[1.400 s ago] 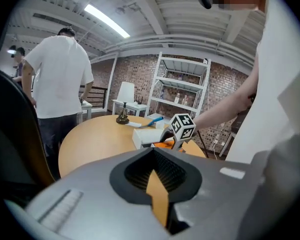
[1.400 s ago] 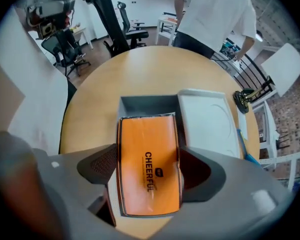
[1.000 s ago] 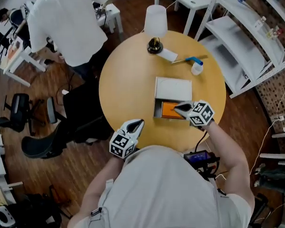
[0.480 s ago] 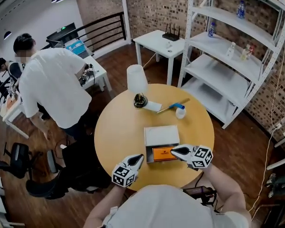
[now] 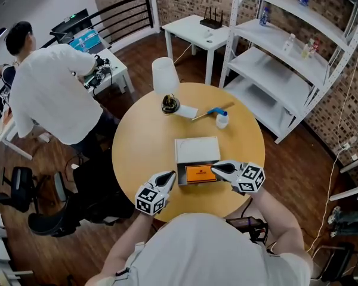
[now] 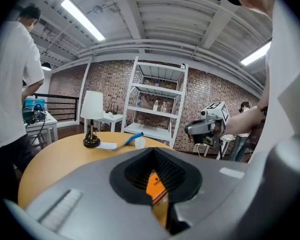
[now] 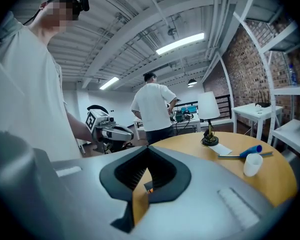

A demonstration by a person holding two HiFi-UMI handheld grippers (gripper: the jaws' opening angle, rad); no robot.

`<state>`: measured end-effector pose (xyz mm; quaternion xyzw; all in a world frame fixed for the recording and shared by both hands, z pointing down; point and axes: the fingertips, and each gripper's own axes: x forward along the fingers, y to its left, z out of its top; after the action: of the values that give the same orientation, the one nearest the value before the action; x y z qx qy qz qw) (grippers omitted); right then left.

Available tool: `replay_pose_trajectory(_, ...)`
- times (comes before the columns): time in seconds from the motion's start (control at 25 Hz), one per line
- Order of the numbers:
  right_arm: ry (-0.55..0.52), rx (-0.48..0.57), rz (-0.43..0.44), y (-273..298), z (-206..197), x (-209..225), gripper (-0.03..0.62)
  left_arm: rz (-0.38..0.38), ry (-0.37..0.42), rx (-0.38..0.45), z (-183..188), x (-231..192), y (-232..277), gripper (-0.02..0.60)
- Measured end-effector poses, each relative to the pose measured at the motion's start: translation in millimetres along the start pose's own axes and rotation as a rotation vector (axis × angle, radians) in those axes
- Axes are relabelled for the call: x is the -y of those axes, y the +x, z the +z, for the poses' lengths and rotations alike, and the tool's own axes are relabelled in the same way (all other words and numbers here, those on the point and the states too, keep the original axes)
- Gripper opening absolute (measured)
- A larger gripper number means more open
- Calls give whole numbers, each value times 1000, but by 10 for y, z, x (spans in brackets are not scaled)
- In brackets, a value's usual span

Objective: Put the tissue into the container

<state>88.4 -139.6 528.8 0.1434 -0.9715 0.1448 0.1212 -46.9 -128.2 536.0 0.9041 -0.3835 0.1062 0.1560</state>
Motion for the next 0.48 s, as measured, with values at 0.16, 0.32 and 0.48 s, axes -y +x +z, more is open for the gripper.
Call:
replay_pose_trajectory(0.16, 2, 15, -4, -25, 10, 69, 0, 0, 8, 3, 30, 2, 73, 0)
replay_pose_trajectory(0.32, 3, 21, -4, -2, 42, 84, 0, 4, 9, -3, 45, -20, 70, 0)
replay_pose_trajectory(0.48, 23, 11, -6, -15, -15, 71, 0, 1, -1, -10, 2, 13, 77, 0)
